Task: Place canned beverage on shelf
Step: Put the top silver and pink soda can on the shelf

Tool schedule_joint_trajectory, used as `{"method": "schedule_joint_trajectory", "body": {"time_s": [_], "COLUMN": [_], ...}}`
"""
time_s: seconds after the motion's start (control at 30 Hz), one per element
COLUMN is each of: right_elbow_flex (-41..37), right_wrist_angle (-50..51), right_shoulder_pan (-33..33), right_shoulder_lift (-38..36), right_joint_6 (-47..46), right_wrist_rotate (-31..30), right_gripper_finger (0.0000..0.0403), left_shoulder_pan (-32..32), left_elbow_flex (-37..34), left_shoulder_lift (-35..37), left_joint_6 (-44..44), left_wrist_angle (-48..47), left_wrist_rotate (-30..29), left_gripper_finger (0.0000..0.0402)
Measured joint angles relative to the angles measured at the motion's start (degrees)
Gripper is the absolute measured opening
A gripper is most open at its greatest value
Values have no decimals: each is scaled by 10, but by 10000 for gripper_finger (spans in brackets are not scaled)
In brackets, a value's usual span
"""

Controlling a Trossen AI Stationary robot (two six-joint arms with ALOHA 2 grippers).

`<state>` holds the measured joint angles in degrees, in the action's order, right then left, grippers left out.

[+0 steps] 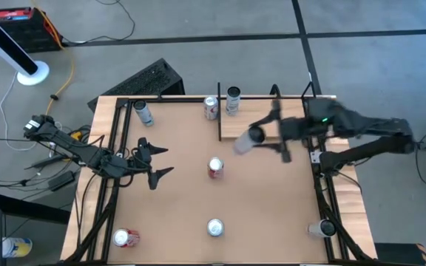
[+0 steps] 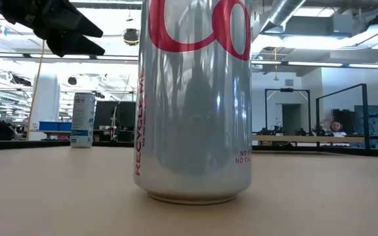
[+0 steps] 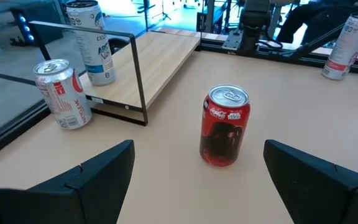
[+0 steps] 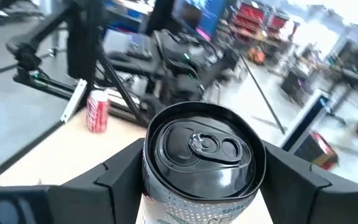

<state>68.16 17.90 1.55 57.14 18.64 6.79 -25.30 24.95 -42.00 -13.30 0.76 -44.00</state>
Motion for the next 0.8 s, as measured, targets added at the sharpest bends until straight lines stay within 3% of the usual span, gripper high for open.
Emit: {"method": "schedule_joint_trajectory", "body": {"time_s": [0.23, 0.4, 0.6, 0.8], "right_elbow_flex": [-1, -66, -134, -134], "right_wrist_angle": [124, 100, 18, -41], "right_shoulder_pan": [114, 223, 373, 473], "right_shoulder_lift": [-84, -90, -19, 91], "right_joint_6": [8, 28, 38, 61], "right_wrist_rotate": [0, 51, 198, 270], "right_gripper_finger": [281, 281, 281, 281], "left_shoulder_pan": [0, 0, 0, 0], "left_elbow_flex": [0, 0, 0, 0], "left_shoulder_lift": [0, 0, 0, 0], "left_joint_6": [-1, -5, -19, -26], "left_wrist_angle": [2, 2, 2, 1], "left_wrist_rotate": [-4, -17, -19, -19], "left_gripper_finger": [341, 341, 341, 341]}}
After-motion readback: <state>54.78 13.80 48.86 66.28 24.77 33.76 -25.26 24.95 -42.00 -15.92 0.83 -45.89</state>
